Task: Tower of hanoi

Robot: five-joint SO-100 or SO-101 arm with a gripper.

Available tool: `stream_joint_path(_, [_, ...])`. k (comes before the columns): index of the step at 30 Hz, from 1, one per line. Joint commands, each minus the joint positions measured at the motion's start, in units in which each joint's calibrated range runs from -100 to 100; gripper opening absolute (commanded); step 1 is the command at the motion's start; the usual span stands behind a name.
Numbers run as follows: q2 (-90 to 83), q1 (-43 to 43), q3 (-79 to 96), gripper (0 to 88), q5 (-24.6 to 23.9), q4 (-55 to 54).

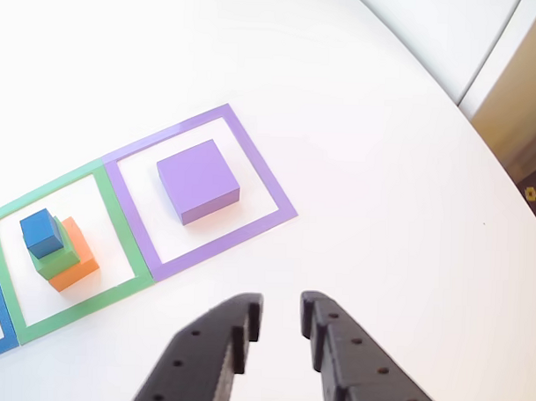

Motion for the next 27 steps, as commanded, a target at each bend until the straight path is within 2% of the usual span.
stream_joint_path(1, [-0.6, 1.7, 3.3, 8.6, 0.0, -3.4])
stream_joint_path(6, [-0.3, 3.4, 14.8, 18.4, 0.0, -13.6])
stream_joint_path(12, [1.7, 3.9, 33.5, 36.4, 0.0, -37.1])
stream_joint_path(18, [7.3, 3.0, 47.7, 40.9, 0.0, -61.8])
stream_joint_path(27, [21.0, 3.0, 58.9, 45.8, 0.0, -90.0])
